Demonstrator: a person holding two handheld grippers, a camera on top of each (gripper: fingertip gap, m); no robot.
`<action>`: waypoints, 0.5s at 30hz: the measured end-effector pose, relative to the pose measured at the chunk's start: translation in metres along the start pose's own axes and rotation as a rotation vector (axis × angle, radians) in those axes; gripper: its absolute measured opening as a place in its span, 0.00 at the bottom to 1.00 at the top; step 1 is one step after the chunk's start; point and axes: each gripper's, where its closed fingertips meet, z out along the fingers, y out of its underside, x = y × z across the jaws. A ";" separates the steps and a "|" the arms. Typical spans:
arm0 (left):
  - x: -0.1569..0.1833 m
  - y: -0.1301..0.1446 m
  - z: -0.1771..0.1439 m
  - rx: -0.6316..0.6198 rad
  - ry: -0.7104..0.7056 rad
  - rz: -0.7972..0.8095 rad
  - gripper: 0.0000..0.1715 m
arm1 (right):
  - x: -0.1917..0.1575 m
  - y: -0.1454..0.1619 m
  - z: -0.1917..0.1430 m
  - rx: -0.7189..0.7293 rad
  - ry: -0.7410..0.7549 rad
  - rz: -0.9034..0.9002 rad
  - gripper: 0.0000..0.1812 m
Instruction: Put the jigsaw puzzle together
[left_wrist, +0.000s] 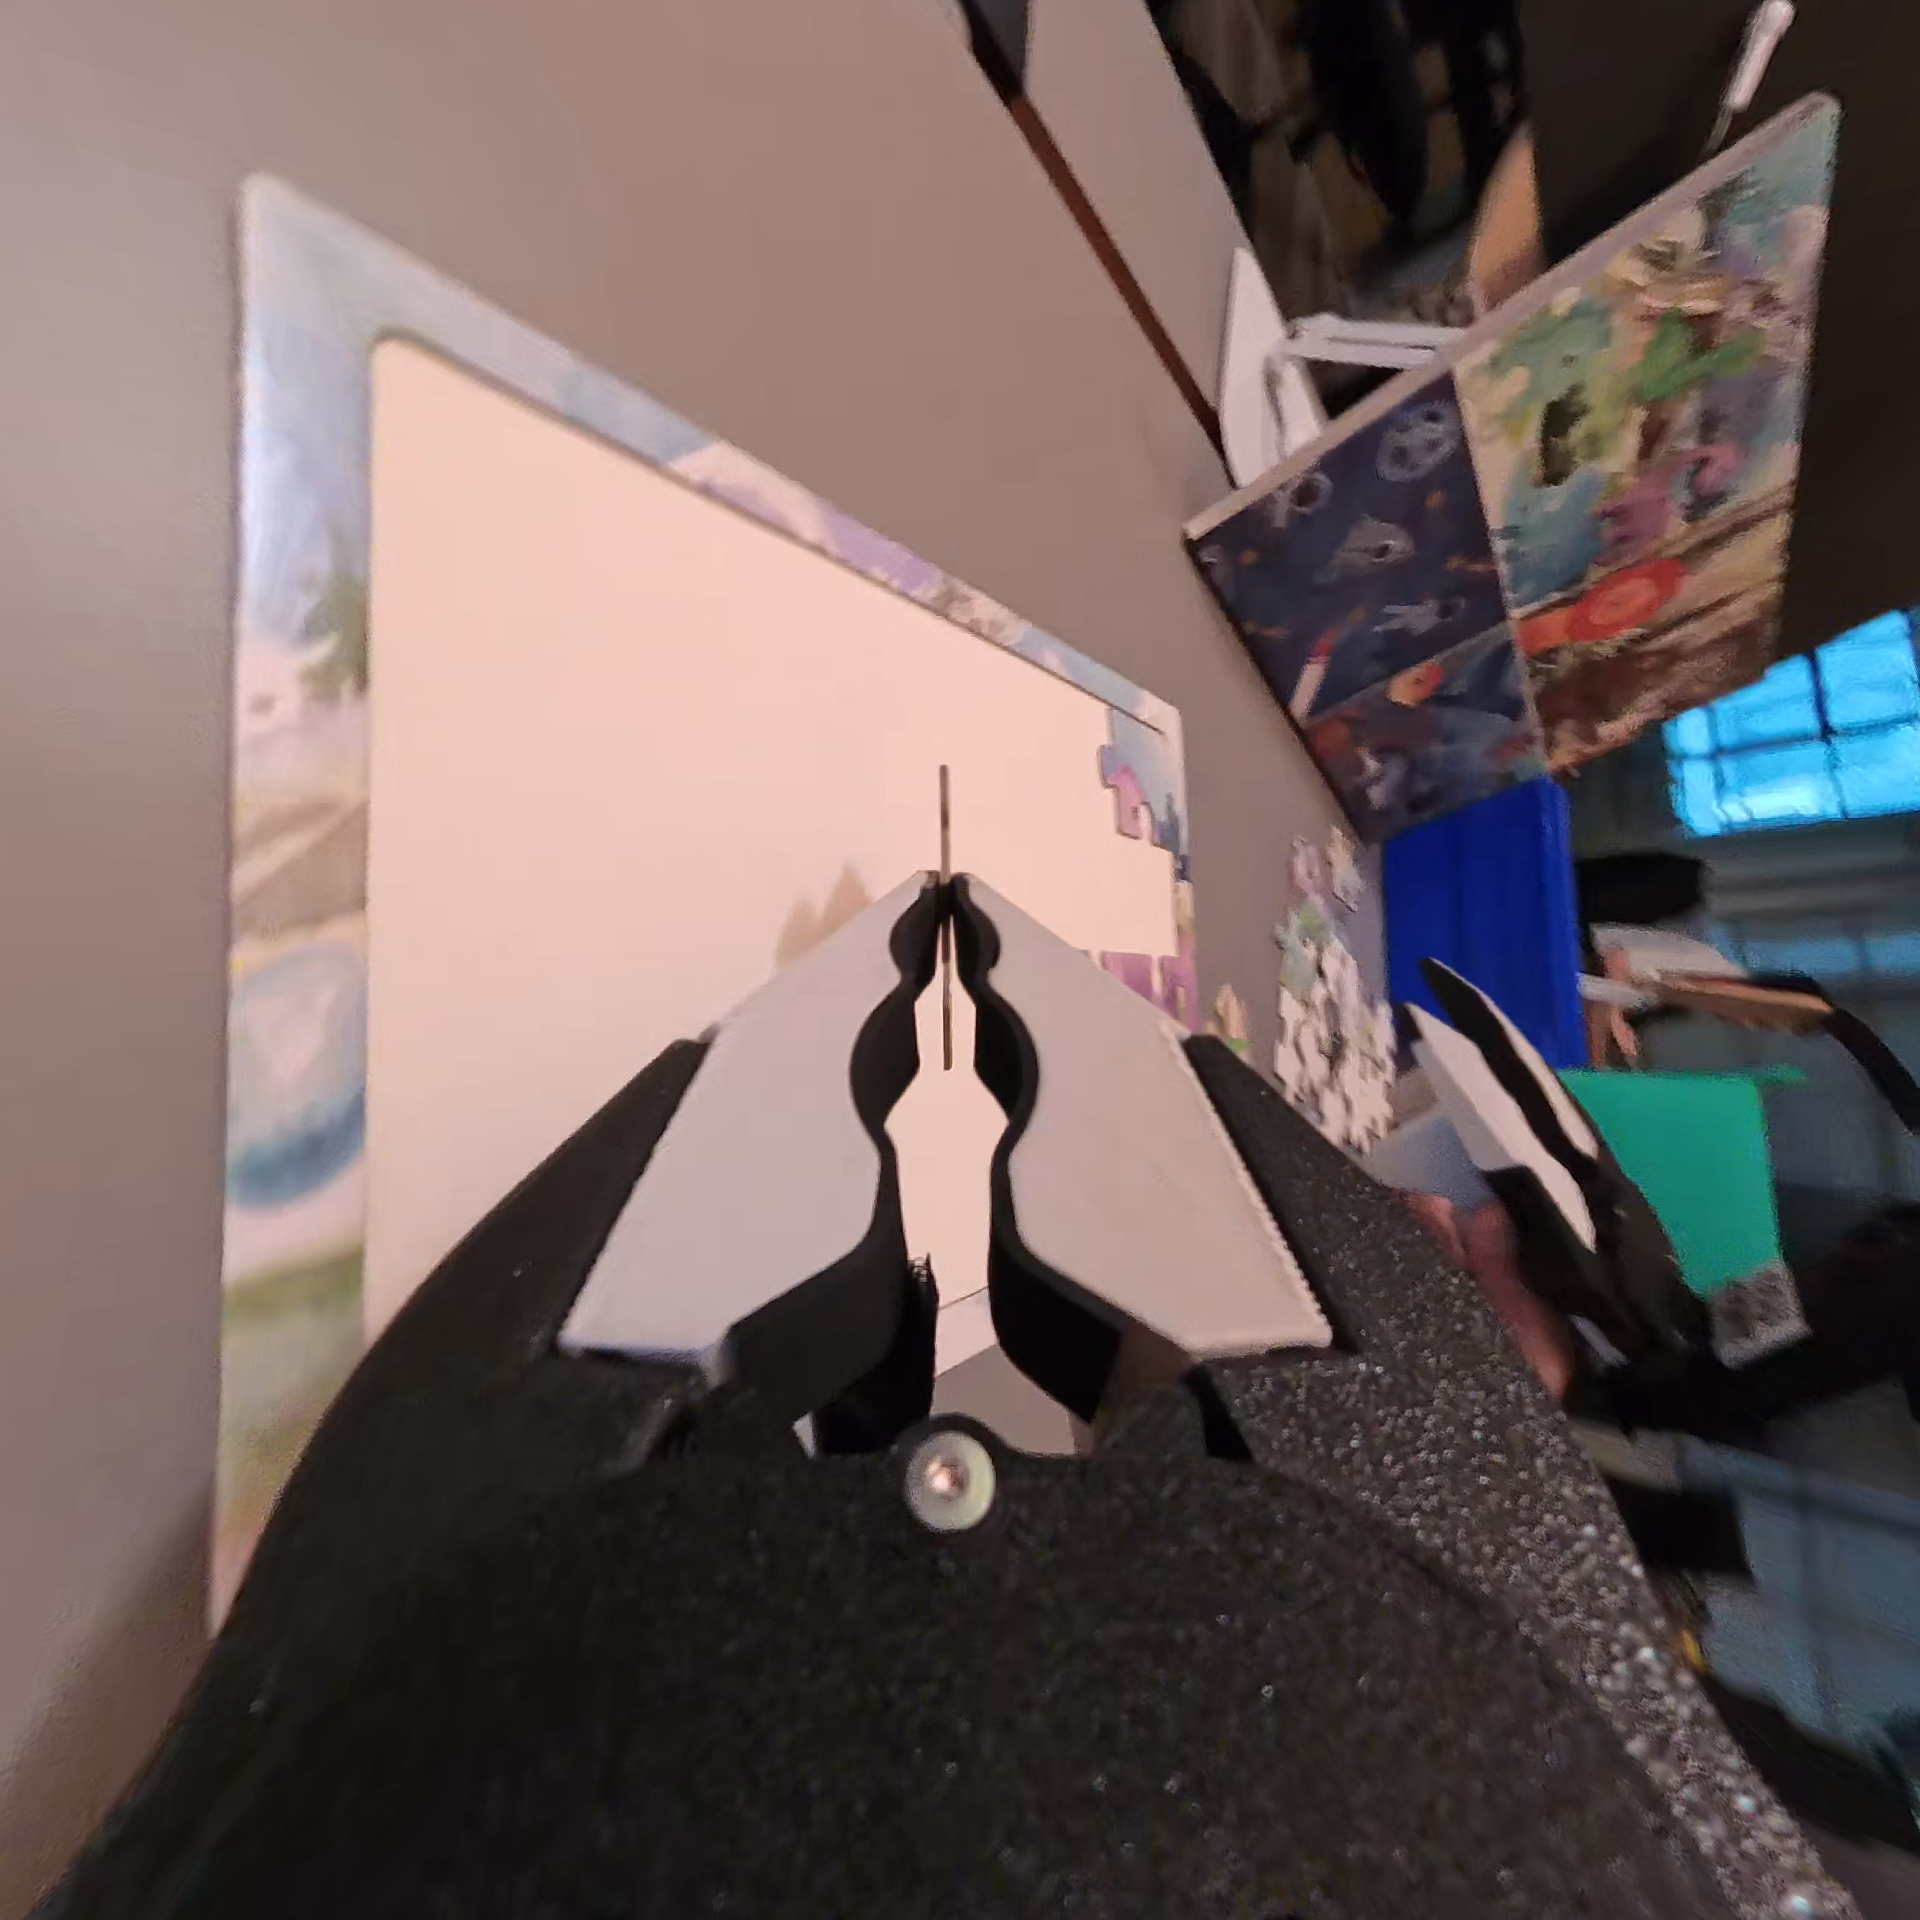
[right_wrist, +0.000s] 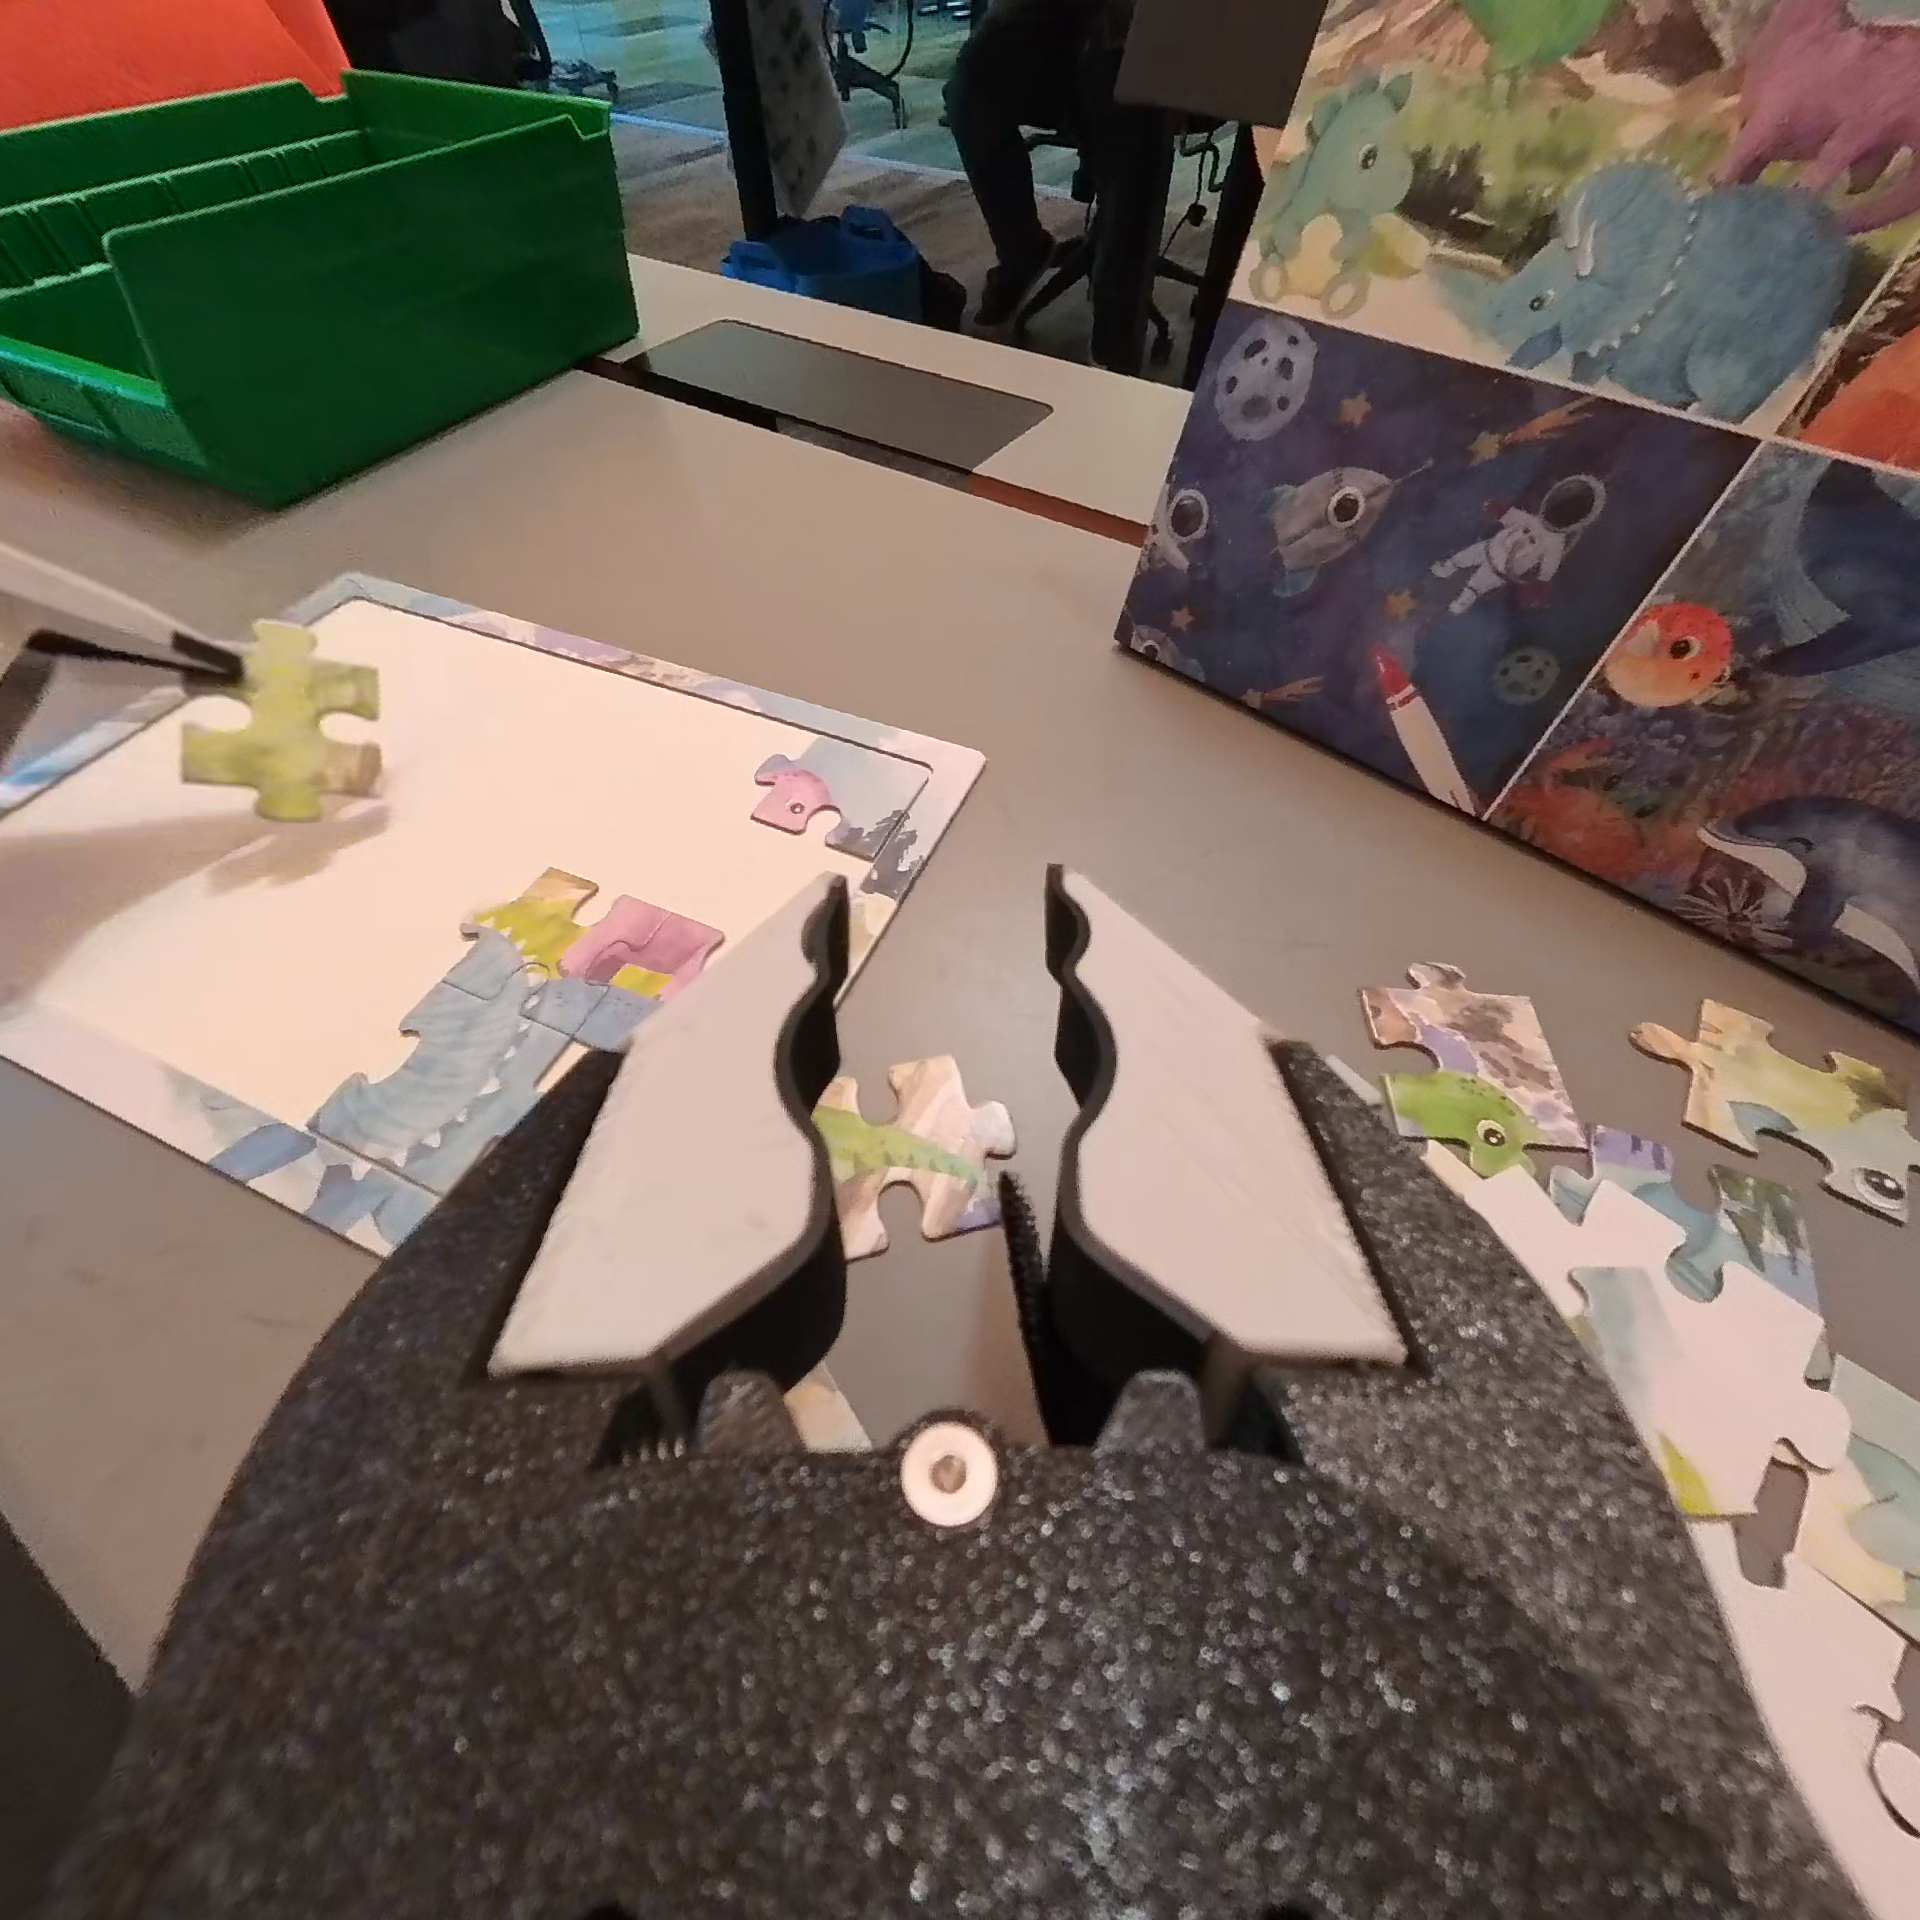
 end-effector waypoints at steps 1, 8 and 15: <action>-0.004 0.004 -0.003 0.038 -0.034 -0.012 0.01 | -0.001 0.000 0.000 0.000 -0.002 -0.002 0.21; -0.018 0.003 -0.017 0.164 -0.147 -0.007 0.04 | -0.004 -0.001 -0.002 0.007 -0.023 0.015 0.21; -0.039 0.027 -0.025 -0.138 -0.378 0.570 0.31 | -0.003 -0.001 -0.003 0.008 -0.024 0.025 0.20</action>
